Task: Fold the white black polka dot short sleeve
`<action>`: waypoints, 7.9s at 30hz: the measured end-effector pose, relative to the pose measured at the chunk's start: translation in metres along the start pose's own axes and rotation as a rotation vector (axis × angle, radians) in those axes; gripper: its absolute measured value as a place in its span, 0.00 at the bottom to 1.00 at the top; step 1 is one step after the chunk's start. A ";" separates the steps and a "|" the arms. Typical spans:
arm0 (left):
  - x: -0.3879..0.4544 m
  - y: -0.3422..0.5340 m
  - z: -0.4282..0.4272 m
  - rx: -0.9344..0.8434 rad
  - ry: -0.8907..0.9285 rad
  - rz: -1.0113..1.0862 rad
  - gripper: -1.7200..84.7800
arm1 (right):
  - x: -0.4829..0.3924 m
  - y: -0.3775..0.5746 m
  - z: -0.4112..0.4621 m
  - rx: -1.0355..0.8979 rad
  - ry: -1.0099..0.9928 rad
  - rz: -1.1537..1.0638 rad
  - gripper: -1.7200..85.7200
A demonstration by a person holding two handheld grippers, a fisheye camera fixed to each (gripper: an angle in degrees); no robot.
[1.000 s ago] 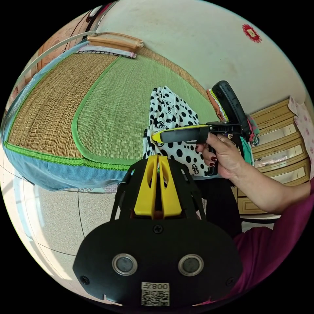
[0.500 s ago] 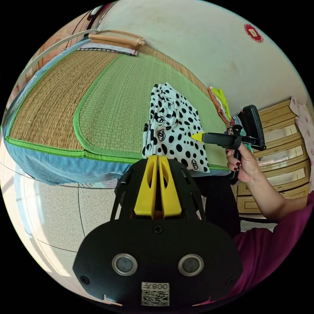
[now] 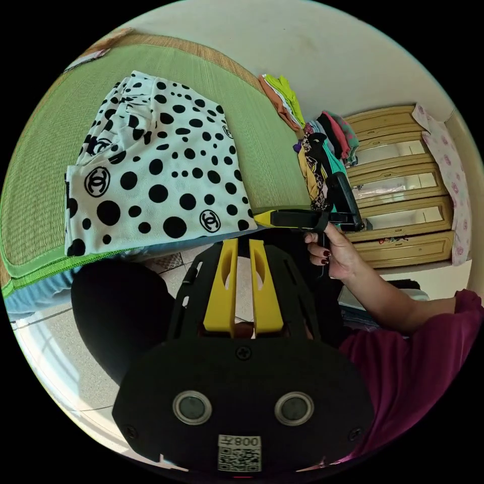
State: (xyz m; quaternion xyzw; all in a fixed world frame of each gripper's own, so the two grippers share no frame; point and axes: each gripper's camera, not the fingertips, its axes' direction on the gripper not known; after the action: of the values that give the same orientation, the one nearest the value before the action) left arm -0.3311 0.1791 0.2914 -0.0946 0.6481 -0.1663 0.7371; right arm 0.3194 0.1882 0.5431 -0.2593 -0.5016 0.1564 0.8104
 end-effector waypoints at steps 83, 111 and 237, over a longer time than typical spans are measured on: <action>-0.267 0.153 -0.097 0.593 0.686 -0.775 0.12 | 0.038 0.052 -0.164 0.062 -0.572 0.008 0.04; -0.253 0.211 -0.121 0.602 0.646 -0.712 0.07 | 0.068 0.078 -0.172 0.105 -0.569 0.082 0.04; 0.302 -1.079 0.372 -0.037 0.416 0.149 0.05 | 0.060 -0.338 -0.876 0.477 -0.213 0.210 0.04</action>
State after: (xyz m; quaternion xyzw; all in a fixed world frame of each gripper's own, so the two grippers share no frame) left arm -0.0647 -0.9604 0.4481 -0.0237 0.7943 -0.1153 0.5961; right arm 1.1275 -0.2874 0.4647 -0.0938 -0.5033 0.3796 0.7706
